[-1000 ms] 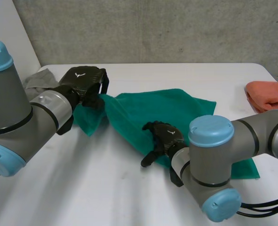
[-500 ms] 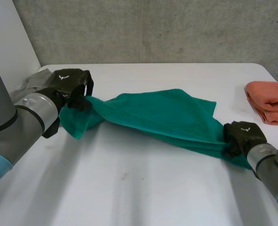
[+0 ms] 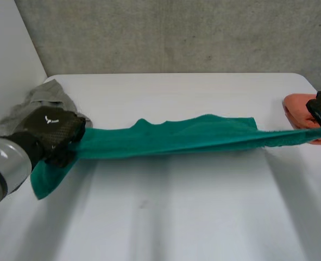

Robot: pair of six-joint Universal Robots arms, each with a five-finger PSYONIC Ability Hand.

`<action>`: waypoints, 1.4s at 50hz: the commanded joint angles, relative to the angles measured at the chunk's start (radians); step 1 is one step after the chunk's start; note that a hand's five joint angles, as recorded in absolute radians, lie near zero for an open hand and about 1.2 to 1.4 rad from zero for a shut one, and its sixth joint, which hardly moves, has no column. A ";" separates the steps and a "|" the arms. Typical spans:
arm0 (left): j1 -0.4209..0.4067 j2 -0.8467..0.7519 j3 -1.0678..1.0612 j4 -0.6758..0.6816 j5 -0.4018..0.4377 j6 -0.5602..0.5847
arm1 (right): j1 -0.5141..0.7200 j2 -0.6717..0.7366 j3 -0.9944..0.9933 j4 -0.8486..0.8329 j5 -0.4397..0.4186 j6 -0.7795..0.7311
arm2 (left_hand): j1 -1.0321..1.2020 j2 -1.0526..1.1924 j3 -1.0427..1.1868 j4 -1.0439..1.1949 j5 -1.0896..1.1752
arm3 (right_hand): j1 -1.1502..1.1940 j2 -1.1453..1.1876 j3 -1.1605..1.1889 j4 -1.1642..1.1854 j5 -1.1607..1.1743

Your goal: Fold the laundry.

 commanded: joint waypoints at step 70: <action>-0.053 -0.321 -0.140 0.054 -0.142 0.176 | 0.026 0.293 0.081 -0.002 0.069 -0.105 | 0.257 0.199 0.208 0.195 0.252 | 0.406 0.223 0.214 0.208 0.231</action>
